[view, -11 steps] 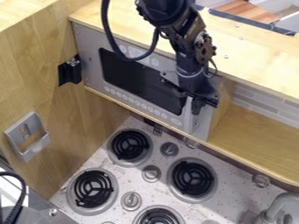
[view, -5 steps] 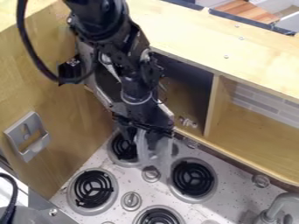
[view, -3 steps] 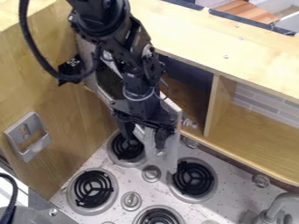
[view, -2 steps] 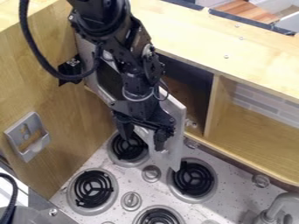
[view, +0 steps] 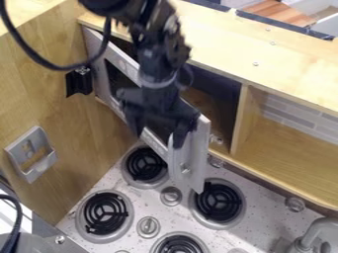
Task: Open microwave
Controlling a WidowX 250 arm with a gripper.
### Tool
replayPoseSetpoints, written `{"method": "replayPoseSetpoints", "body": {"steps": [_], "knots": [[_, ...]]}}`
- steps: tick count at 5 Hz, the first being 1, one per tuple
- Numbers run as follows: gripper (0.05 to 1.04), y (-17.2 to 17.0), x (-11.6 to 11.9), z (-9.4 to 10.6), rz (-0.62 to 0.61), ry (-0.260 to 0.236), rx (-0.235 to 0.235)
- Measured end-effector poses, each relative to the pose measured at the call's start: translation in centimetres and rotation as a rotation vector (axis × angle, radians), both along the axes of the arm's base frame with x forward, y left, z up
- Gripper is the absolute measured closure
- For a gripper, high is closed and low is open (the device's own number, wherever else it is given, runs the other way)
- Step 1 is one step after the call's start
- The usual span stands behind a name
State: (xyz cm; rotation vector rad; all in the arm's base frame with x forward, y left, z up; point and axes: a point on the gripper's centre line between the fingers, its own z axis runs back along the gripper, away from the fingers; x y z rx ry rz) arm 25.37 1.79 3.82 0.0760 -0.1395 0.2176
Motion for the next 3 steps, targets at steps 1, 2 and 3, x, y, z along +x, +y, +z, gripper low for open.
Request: {"method": "replayPoseSetpoints", "body": {"steps": [1,2,3], "knots": [[0.085,-1.0,1.4,3.3,-0.008,-0.049,0.057],[0.085,-2.4,4.6,4.4,-0.065,-0.111,0.059],[0.085,-3.5,7.3,3.2,-0.127,-0.116,0.043]]}}
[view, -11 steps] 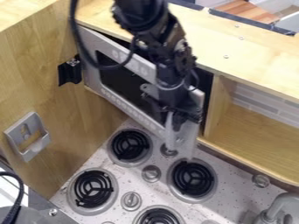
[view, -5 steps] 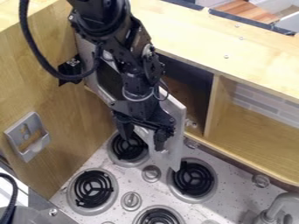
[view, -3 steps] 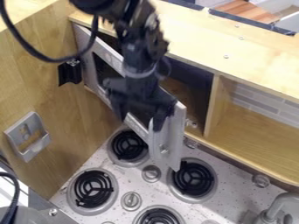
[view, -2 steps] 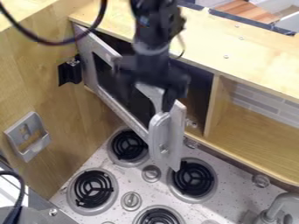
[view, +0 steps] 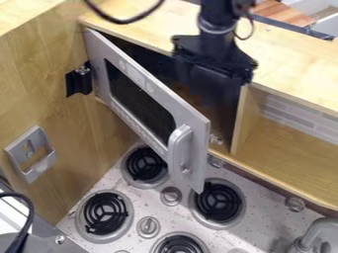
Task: Open microwave
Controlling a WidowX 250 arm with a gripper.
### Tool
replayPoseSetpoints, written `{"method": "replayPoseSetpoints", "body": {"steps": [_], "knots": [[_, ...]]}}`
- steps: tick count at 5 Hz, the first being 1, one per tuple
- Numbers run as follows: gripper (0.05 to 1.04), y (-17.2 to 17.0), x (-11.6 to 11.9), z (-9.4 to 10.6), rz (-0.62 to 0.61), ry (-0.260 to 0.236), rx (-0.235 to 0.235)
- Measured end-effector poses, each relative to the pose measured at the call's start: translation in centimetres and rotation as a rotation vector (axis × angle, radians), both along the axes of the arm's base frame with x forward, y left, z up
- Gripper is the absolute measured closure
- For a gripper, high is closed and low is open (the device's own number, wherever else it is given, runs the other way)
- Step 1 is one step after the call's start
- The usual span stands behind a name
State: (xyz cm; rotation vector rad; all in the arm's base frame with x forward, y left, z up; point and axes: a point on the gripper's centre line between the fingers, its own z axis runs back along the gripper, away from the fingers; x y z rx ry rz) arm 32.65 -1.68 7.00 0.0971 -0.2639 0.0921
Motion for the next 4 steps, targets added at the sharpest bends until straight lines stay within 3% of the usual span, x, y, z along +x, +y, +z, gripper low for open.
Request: {"method": "replayPoseSetpoints", "body": {"steps": [2,3,4], "knots": [[0.085,-0.8,1.5,-3.6,-0.048,0.044,-0.055],[0.085,-0.5,0.9,-4.9,-0.029,0.057,-0.078],[0.085,0.9,-1.2,-6.4,0.021,0.107,-0.077]]}}
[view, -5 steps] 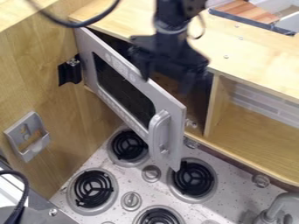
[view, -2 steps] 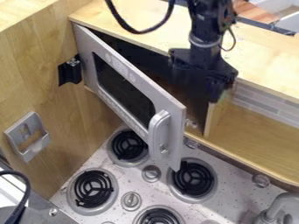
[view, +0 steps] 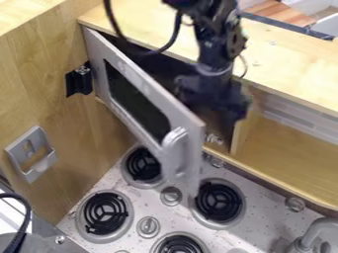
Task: Open microwave
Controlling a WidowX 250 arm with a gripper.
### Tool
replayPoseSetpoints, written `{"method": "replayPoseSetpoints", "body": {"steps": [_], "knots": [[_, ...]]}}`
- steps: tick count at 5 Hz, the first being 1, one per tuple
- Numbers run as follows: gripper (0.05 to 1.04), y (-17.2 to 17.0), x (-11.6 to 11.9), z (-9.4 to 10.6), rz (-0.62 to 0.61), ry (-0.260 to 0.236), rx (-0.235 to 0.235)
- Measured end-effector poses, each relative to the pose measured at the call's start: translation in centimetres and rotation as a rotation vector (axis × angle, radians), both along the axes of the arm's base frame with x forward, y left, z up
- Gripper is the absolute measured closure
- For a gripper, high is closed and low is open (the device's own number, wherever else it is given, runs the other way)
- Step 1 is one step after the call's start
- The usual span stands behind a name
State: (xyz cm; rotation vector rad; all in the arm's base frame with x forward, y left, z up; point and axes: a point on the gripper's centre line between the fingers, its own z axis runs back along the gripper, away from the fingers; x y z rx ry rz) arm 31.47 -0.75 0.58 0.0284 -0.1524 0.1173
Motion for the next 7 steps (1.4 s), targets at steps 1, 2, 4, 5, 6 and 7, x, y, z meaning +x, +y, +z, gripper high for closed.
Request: {"method": "replayPoseSetpoints", "body": {"steps": [1,2,4,5,6,7], "knots": [[0.085,1.4,-2.2,-0.8,0.060,0.032,0.005],[0.085,2.5,-3.8,-0.6,0.112,0.040,0.012],[0.085,6.0,-7.2,-0.5,0.263,0.050,0.020],[0.085,7.8,-8.7,-0.9,0.333,0.062,0.016],[0.085,9.6,-9.6,-0.9,0.372,0.063,0.022],[0.085,10.9,-10.1,-0.9,0.402,0.062,0.026]]}}
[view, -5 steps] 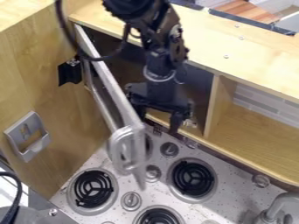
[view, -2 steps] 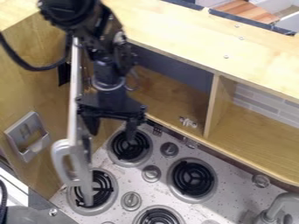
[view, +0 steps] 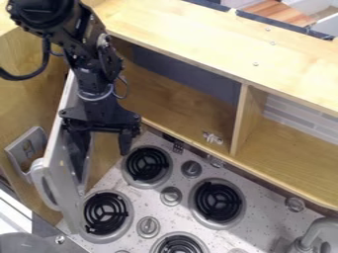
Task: Open microwave
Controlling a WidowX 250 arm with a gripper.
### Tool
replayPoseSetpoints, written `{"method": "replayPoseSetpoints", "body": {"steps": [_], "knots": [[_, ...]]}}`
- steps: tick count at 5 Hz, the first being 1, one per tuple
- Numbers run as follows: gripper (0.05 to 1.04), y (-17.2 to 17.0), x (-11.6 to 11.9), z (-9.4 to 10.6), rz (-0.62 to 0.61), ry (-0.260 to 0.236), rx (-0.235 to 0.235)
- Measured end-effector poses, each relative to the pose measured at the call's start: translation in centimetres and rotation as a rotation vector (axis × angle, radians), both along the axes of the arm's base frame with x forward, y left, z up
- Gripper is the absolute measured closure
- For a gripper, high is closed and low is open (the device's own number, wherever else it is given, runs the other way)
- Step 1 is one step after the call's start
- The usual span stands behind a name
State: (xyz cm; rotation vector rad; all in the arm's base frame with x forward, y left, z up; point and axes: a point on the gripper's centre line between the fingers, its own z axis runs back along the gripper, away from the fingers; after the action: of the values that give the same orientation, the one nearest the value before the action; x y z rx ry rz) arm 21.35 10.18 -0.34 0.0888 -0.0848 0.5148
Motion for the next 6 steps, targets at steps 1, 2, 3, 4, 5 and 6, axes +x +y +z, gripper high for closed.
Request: {"method": "replayPoseSetpoints", "body": {"steps": [1,2,3,4,5,6], "knots": [[0.085,0.6,-0.2,0.0,0.009,-0.004,0.003],[0.085,0.9,-0.3,0.0,0.008,-0.001,0.003],[0.085,1.3,-0.5,0.0,0.011,0.000,0.005],[0.085,1.3,-0.6,0.0,0.008,0.003,0.003],[0.085,0.8,-0.3,0.0,-0.017,0.003,0.003],[0.085,-0.8,1.2,0.5,-0.081,-0.006,0.002]]}}
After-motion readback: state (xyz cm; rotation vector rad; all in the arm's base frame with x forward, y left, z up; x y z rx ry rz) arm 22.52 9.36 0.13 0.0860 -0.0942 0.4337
